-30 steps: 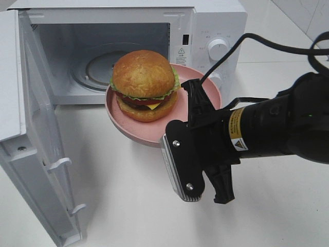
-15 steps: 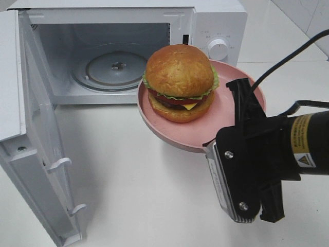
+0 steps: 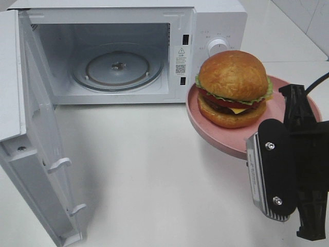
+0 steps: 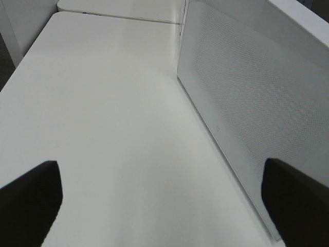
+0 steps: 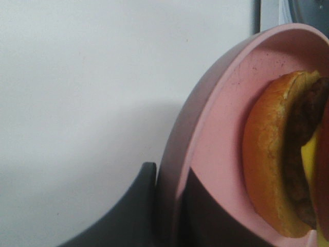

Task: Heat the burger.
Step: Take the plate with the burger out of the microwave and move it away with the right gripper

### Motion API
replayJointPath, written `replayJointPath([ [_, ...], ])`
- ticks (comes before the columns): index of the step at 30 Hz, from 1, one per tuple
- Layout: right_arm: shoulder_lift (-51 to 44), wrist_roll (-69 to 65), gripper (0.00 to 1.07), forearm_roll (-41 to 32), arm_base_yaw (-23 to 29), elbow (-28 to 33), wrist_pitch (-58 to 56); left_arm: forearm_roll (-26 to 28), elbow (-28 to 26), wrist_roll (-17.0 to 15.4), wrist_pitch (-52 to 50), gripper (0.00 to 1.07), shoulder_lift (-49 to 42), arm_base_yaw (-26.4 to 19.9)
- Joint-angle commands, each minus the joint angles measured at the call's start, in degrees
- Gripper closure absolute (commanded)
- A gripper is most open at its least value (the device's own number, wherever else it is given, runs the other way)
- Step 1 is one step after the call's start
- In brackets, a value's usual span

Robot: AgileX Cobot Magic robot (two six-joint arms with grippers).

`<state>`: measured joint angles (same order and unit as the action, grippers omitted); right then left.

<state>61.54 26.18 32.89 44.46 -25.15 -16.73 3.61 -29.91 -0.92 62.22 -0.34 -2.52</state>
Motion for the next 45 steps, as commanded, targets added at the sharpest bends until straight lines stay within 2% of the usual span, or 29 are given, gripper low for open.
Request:
replayJointPath([
  [1,-1.4,-2.6,1.07,2.8,-0.1,-0.5,0.4,-0.2,0.3,-0.4,-0.8,0.09,-0.4,-0.1],
  [9,-1.6,-15.4,1.07,7.6,-0.1,-0.5,-7.4,-0.2,0.3,-0.4,-0.8,0.09,-0.4,-0.1],
  [11,-1.6,-24.8,1.07,12.2,-0.1,-0.5,-11.3,-0.2,0.3,-0.4,-0.8,0.09,-0.4,-0.1],
  [12,-1.6,-24.8,1.07,12.2,-0.1,-0.5,-11.3,-0.2,0.3,-0.4,-0.8,0.09,-0.4,-0.1],
  [14,-1.5,-31.5,1.07,16.6,-0.1,-0.5,-14.2,-0.2,0.3,-0.4,-0.8,0.09,-0.4,-0.1],
  [17,-1.4,-33.8,1.07,17.8,-0.1,-0.5,-15.1,-0.2,0.3,-0.4,-0.8,0.09,-0.4,-0.1],
  [19,-1.4,-42.4,1.07,21.2,-0.1,-0.5,-19.5,-0.2,0.3,-0.4,-0.8,0.09,-0.4,-0.1],
  [22,-1.4,-48.2,1.07,22.9,-0.1,-0.5,-23.0,-0.2,0.3,-0.4,-0.8,0.09,-0.4,-0.1],
  [39,-0.8,-69.3,1.07,23.0,-0.1,-0.5,-39.1,-0.2,0.3,-0.4,-0.8,0.09,-0.4,-0.1],
  [45,5.3,-76.0,1.07,22.6,-0.1,-0.5,-43.6,-0.2,0.3,-0.4,-0.8,0.09,-0.4,-0.1],
])
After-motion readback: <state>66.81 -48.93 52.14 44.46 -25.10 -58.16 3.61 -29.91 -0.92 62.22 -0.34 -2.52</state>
